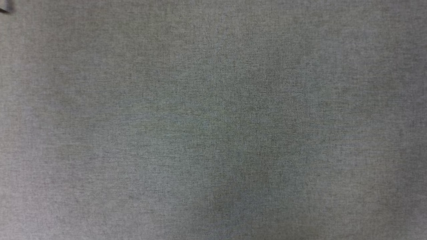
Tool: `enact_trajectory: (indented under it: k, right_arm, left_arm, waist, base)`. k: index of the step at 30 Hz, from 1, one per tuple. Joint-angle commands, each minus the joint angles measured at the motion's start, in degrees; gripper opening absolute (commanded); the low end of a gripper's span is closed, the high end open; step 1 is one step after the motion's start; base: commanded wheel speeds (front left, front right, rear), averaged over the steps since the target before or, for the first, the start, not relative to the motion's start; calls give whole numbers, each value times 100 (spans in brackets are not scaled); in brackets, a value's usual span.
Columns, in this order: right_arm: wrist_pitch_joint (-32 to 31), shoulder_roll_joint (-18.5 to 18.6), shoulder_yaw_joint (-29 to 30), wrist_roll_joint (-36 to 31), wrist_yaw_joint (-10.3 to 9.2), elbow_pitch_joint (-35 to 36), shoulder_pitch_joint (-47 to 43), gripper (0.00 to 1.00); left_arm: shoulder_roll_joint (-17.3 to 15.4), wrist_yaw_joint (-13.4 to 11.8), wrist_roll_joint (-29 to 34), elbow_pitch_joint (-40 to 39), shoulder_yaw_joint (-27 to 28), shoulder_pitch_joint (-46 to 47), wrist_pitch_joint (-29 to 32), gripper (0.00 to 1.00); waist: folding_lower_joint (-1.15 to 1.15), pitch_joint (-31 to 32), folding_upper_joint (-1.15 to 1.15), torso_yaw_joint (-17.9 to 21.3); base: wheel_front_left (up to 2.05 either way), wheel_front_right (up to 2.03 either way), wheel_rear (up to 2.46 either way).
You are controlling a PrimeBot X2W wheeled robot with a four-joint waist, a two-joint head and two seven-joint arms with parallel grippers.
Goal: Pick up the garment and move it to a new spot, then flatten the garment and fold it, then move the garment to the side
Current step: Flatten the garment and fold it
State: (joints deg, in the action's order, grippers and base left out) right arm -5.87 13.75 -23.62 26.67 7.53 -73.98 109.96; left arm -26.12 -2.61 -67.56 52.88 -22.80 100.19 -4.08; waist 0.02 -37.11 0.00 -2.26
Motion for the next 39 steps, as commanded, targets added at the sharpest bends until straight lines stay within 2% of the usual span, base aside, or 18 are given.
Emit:
enact_trajectory:
  k: [1,3,6,9,15,18,24,36,39]
  right_arm:
    - [-19,108,69,-17,-7,33,-87,0]
    - [-27,116,107,-33,-7,28,-239,0]
    - [43,87,192,-29,-7,19,-684,0]
    - [78,-9,11,-89,-7,26,-1105,0]
    - [17,3,-257,195,-7,155,-2193,0]
    - [-33,10,-406,454,-7,346,-2867,0]
    - [-174,317,-884,992,-8,992,-4193,0]
    - [-412,1308,-1860,2188,-8,2462,-6349,0]
    - [-461,1567,-2055,2460,-9,2839,-6798,0]
  left_arm:
    - [-4,143,-45,72,16,-171,7,0]
    - [26,228,-122,137,39,-307,19,0]
    - [65,525,-242,291,60,-737,44,0]
    - [197,741,-387,437,53,-1204,165,0]
    - [400,949,-634,603,46,-2218,167,0]
    - [448,993,-724,598,-17,-2799,253,0]
    - [346,1010,-952,429,-37,-3980,443,0]
    - [-20,1013,-1586,-515,315,-6506,267,0]
    - [-90,936,-1713,-866,403,-7096,204,0]
  waist:
    - [-2,50,0,-21]
    - [-2,79,0,-13]
    - [-2,240,0,40]
    - [-2,473,0,60]
    - [-2,1173,0,155]
    - [-2,1602,0,231]
    - [-2,2330,0,324]
    - [-2,3618,0,543]
    - [-2,3789,0,580]
  base:
    - [0,0,0]
    - [0,0,0]
    - [0,0,0]
    - [0,0,0]
    - [0,0,0]
    - [0,0,0]
    - [0,0,0]
    - [0,0,0]
    - [0,0,0]
